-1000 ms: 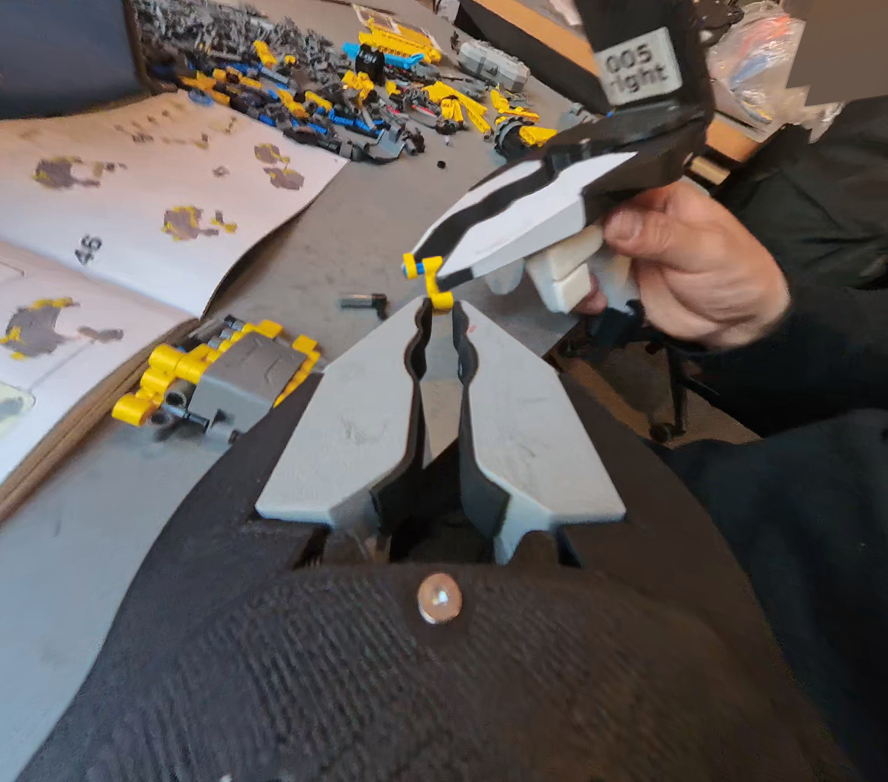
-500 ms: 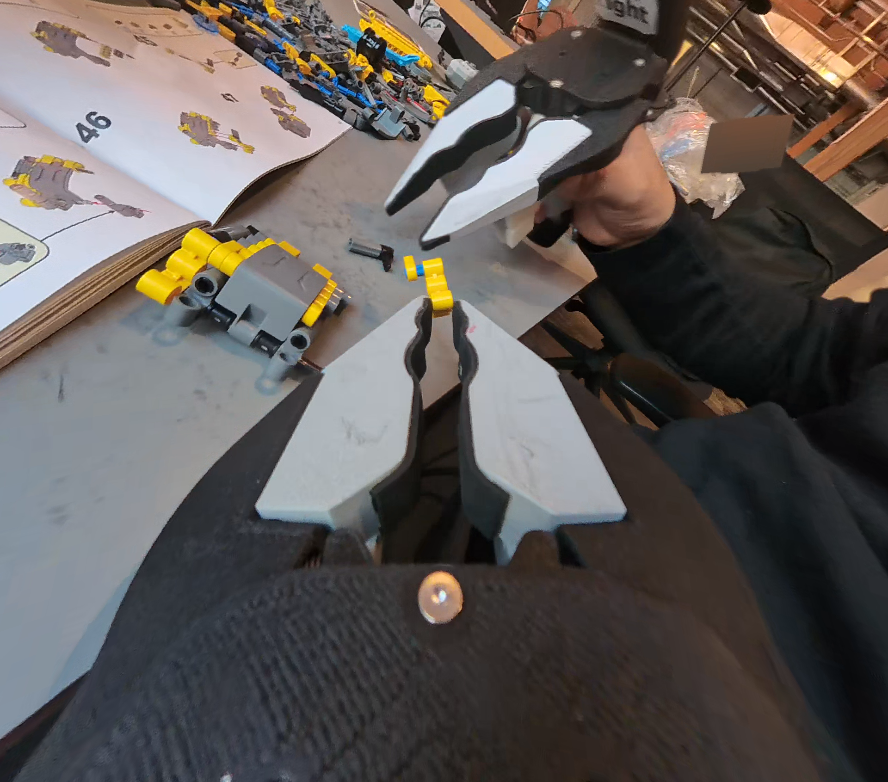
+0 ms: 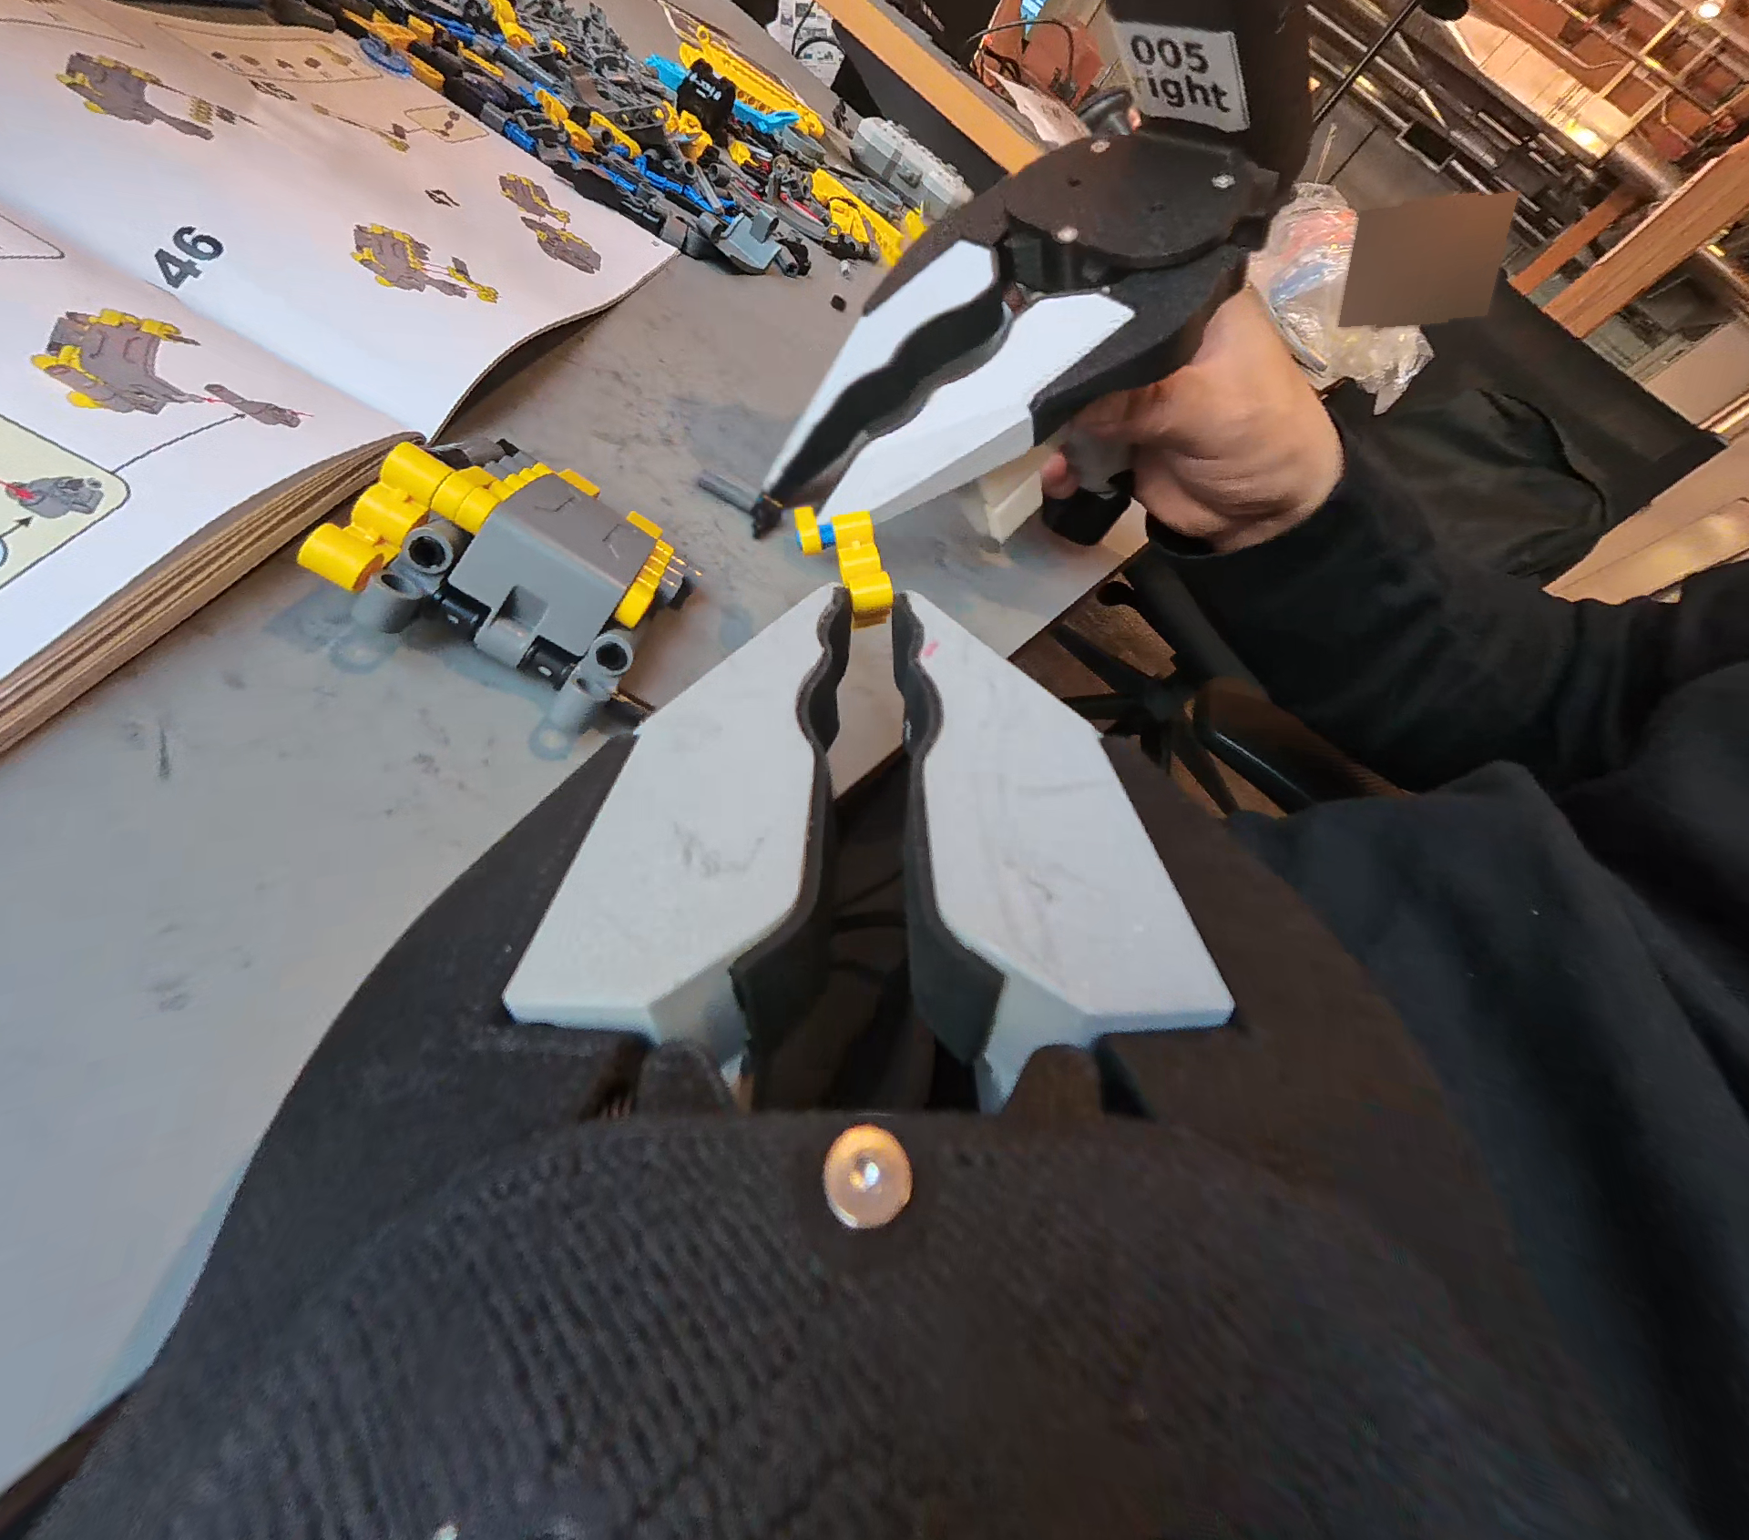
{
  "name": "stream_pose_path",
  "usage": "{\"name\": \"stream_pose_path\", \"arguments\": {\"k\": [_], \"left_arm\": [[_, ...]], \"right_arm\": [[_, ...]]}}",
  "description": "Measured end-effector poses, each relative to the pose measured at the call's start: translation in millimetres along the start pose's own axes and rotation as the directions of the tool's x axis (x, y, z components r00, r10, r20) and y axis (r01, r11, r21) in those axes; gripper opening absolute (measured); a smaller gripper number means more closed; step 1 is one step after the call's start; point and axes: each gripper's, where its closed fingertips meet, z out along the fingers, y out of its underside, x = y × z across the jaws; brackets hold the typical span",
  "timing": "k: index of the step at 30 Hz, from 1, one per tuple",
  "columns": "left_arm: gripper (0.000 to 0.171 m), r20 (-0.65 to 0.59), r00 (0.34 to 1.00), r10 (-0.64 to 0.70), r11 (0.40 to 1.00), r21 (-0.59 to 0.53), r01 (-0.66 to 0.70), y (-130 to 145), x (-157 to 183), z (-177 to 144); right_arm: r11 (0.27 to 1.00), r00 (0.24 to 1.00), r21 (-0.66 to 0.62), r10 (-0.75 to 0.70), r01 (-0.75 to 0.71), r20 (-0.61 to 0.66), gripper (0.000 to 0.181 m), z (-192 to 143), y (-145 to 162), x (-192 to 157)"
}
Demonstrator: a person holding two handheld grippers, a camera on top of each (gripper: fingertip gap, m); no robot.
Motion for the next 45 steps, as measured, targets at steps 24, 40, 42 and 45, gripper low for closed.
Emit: {"name": "stream_pose_path", "arguments": {"k": [24,40,42,45], "left_arm": [[0.006,-0.015,1.000,-0.008,1.000,-0.006,0.008,1,-3,0],[0.006,-0.177,0.974,-0.144,0.989,0.009,0.148,-3,14,2],[0.006,-0.211,0.960,-0.185,0.981,0.023,0.194,-6,15,1],[0.005,-0.231,0.951,-0.205,0.975,0.037,0.220,-9,15,-2]], "right_arm": [[0.857,0.854,-0.049,-0.516,0.514,-0.070,0.030,-8,5,1],[0.760,0.762,0.056,-0.645,0.648,-0.055,0.045,-9,-15,-43],[0.738,0.741,0.067,-0.667,0.672,-0.081,0.044,-7,-19,-49],[0.692,0.686,0.027,-0.708,0.721,-0.169,0.036,-5,-23,-46]]}}
